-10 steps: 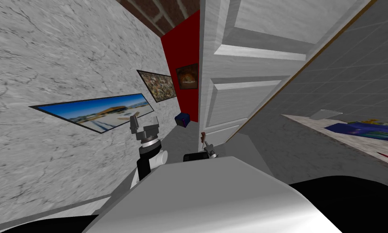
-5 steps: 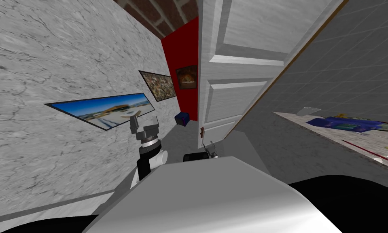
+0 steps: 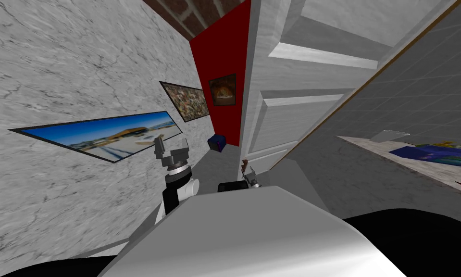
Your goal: Push the door open
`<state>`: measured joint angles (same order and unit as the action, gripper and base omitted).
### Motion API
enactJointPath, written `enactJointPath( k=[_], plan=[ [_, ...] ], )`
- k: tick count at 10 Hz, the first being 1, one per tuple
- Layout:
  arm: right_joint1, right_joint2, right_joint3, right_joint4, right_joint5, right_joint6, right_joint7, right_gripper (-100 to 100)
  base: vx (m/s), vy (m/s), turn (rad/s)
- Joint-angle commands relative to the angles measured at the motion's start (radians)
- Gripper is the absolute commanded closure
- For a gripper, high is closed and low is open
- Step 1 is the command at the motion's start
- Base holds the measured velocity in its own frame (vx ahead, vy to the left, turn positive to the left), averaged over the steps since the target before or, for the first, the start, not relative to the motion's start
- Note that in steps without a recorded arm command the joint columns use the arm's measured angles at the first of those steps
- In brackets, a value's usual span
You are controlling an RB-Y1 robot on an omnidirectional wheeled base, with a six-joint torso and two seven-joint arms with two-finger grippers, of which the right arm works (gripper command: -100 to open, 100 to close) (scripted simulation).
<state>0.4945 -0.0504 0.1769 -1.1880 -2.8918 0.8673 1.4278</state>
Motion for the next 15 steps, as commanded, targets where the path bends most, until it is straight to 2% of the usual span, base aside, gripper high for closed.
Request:
enactJointPath(
  k=[1,2,3,8,9,12,13,15],
  plan=[
    [-0.009,0.018,-0.005,-0.002,0.004,-0.009,-0.001,-100,0.221,0.062,-0.011],
    [-0.004,0.010,-0.003,-0.004,0.003,-0.006,-0.001,-100,0.099,0.027,0.000],
    [-0.004,0.010,-0.003,-0.004,0.003,-0.006,-0.001,100,-0.007,-0.002,-0.001],
    [-0.004,0.010,-0.003,-0.004,0.003,-0.006,-0.001,100,-0.023,-0.006,0.000],
    [0.013,-0.005,0.000,-0.011,-0.026,0.000,0.014,-100,-0.090,0.028,-0.036],
    [0.040,-0.002,0.005,-0.022,-0.072,0.009,0.037,-100,-0.156,0.052,-0.040],
    [0.035,-0.003,0.005,-0.022,-0.062,0.004,0.031,-100,-0.078,0.036,-0.013],
    [0.023,-0.010,-0.002,-0.017,-0.060,-0.002,0.032,-100,0.157,0.029,0.014]
  ],
)
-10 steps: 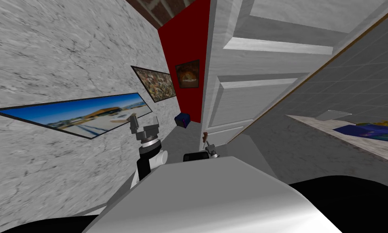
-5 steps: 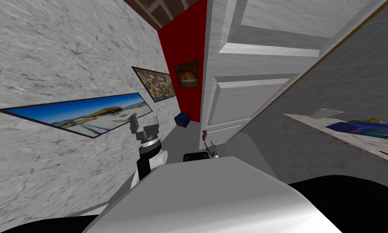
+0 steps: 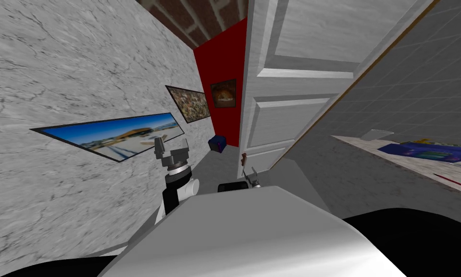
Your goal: Push the door open
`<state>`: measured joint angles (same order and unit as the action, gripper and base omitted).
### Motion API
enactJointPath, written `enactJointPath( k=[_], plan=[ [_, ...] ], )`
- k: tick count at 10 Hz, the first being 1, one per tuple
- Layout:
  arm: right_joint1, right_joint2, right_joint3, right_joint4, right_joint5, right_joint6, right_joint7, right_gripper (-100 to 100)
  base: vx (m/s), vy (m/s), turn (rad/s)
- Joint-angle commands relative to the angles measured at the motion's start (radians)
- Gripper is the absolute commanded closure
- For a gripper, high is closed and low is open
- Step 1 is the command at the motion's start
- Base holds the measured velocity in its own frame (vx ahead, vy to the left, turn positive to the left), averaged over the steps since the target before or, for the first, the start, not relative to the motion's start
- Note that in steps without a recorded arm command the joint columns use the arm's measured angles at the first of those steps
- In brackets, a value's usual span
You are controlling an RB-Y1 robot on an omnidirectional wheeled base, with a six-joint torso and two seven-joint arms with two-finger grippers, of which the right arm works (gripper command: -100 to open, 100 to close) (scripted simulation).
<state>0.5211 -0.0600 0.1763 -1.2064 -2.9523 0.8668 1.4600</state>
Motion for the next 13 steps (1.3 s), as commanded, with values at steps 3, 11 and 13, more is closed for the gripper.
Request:
enactJointPath(
  k=[3,11,13],
  plan=[
    [-0.019,0.008,-0.010,0.006,0.005,-0.011,-0.002,-100,0.204,0.025,0.010],
    [-0.020,0.013,-0.011,0.006,0.006,-0.012,-0.001,100,0.025,0.002,0.002],
    [-0.013,0.004,-0.020,0.008,-0.036,-0.015,0.024,100,0.126,0.039,-0.021]
  ],
)
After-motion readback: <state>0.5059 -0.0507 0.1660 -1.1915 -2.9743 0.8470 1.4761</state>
